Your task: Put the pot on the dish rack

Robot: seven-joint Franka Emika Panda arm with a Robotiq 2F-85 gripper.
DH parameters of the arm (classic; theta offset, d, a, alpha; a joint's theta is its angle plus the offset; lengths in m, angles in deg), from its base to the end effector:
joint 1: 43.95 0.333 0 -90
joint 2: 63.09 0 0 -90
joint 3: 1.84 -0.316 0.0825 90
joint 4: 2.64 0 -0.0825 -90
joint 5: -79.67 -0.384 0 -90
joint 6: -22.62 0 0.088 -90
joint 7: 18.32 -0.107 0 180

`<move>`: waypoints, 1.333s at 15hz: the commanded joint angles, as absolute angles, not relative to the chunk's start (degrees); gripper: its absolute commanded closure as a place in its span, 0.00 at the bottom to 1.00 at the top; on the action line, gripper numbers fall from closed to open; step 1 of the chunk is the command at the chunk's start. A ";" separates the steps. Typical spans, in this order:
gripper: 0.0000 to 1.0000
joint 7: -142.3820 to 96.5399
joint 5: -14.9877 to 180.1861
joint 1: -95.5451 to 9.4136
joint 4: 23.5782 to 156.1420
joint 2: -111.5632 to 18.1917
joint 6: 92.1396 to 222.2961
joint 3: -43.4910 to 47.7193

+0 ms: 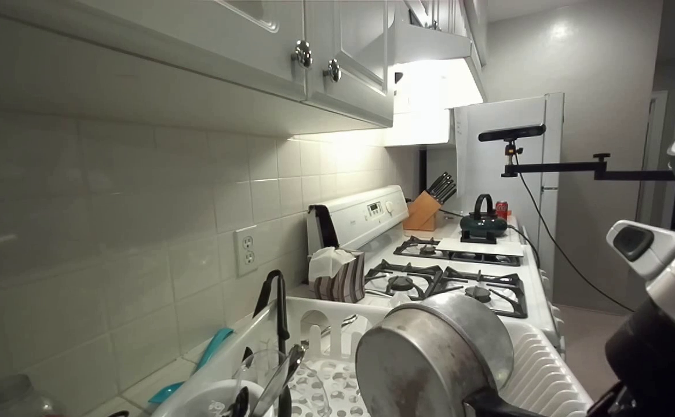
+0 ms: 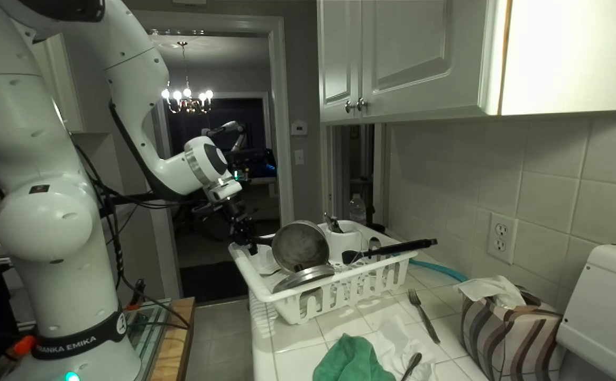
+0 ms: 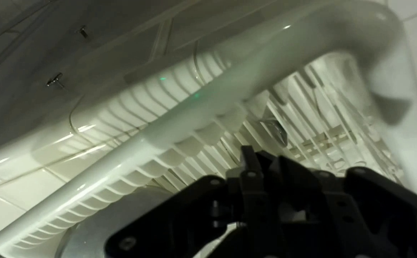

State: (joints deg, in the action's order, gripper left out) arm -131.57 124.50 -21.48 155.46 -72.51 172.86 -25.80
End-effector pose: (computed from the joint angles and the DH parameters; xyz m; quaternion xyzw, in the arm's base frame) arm 0.2577 0.2848 0.2587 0.9469 -0.2323 0.2177 0.0445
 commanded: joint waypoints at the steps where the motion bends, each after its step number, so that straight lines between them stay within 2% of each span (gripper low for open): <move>1: 0.99 -132.86 122.48 -19.89 155.46 -71.41 172.60 -25.36; 2: 0.99 -133.08 122.96 -19.91 155.46 -71.19 172.72 -25.33; 3: 0.87 -134.20 124.24 -20.07 155.46 -71.19 172.45 -25.50; 4: 0.68 -134.99 125.41 -20.26 155.46 -71.28 172.57 -25.54; 9: 0.34 -135.08 122.99 -20.02 155.43 -71.33 170.58 -25.11; 13: 0.06 -134.17 113.74 -20.75 155.18 -74.04 160.47 -27.36; 15: 0.00 -134.88 111.06 -20.77 154.70 -76.42 151.83 -28.27; 20: 0.00 -134.79 111.50 -21.52 150.61 -76.32 133.56 -29.58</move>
